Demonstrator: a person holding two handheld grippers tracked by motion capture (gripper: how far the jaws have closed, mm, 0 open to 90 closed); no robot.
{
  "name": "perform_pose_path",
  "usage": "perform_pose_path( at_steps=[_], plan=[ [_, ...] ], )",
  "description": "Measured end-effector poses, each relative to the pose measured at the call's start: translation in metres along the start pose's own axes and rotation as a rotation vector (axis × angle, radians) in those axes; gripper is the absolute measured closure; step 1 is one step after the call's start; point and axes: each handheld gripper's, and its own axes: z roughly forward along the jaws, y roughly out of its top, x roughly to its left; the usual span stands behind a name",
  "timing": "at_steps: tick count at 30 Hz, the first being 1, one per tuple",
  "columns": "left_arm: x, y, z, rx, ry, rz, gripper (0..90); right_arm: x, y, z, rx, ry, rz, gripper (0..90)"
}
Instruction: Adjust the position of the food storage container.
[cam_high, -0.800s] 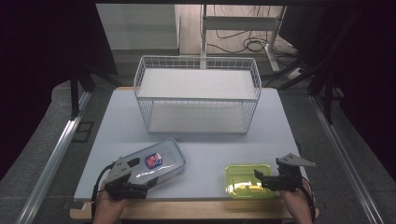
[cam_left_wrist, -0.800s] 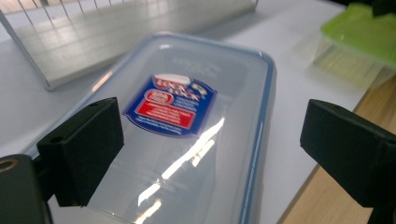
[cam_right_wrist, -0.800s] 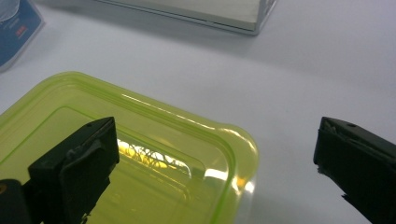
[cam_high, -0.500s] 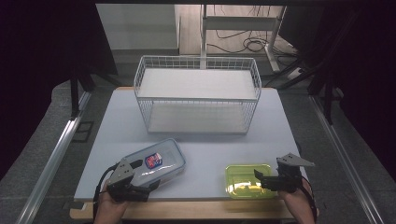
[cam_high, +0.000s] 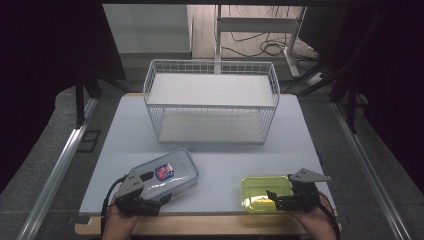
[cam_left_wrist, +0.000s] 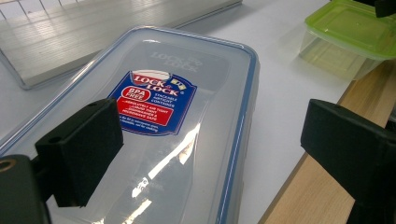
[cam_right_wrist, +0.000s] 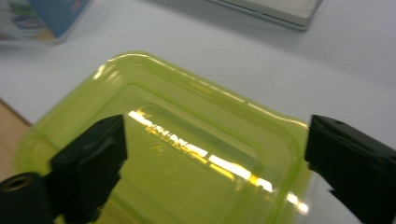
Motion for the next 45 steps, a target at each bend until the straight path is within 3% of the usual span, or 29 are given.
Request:
perform_pose_path(
  at_steps=[2, 3, 4, 5, 6, 7, 8, 14, 21, 29, 33, 37, 45],
  plan=[
    [0.001, 0.0, 0.0, -0.002, 0.001, -0.004, 5.6, 0.003, 0.001, -0.001, 0.005, 0.009, 0.001, 12.0],
    [0.001, 0.0, 0.0, -0.004, 0.002, -0.007, 5.6, 0.005, 0.001, -0.002, 0.012, 0.018, -0.001, 18.1],
    [0.001, -0.001, -0.001, -0.005, 0.002, -0.01, 5.6, 0.01, 0.003, -0.005, 0.028, 0.046, -0.016, 31.5],
    [0.002, -0.001, -0.001, -0.007, 0.002, -0.011, 5.6, 0.01, 0.003, -0.005, 0.028, 0.046, -0.016, 31.5],
    [0.002, -0.001, -0.001, -0.008, 0.002, -0.012, 5.6, 0.013, 0.004, -0.006, 0.03, 0.061, -0.032, 37.6],
    [0.002, -0.001, -0.001, -0.009, 0.005, -0.014, 5.7, 0.02, 0.005, -0.01, 0.042, 0.088, -0.076, 52.8],
    [0.002, -0.001, -0.001, -0.009, 0.005, -0.014, 5.7, 0.02, 0.005, -0.01, 0.042, 0.088, -0.076, 52.8],
    [0.003, -0.001, -0.002, -0.013, 0.01, -0.025, 5.7, 0.045, 0.004, -0.017, 0.074, 0.141, -0.17, 86.5],
    [0.005, -0.002, -0.002, -0.016, 0.009, -0.04, 5.8, 0.055, -0.009, -0.018, 0.12, 0.216, -0.176, 89.2],
    [0.005, -0.002, -0.001, -0.01, 0.014, -0.043, 5.9, 0.052, -0.018, -0.023, 0.134, 0.25, -0.16, 88.6],
    [0.007, -0.003, 0.0, -0.004, 0.012, -0.052, 5.9, 0.052, -0.02, -0.026, 0.128, 0.26, -0.16, 88.7],
    [0.007, -0.003, 0.0, -0.007, 0.013, -0.052, 5.9, 0.054, -0.022, -0.021, 0.16, 0.236, -0.188, 88.9],
    [0.007, -0.004, 0.001, 0.002, 0.017, -0.059, 6.0, 0.043, -0.019, -0.016, 0.152, 0.223, -0.165, 89.3]
  ],
)
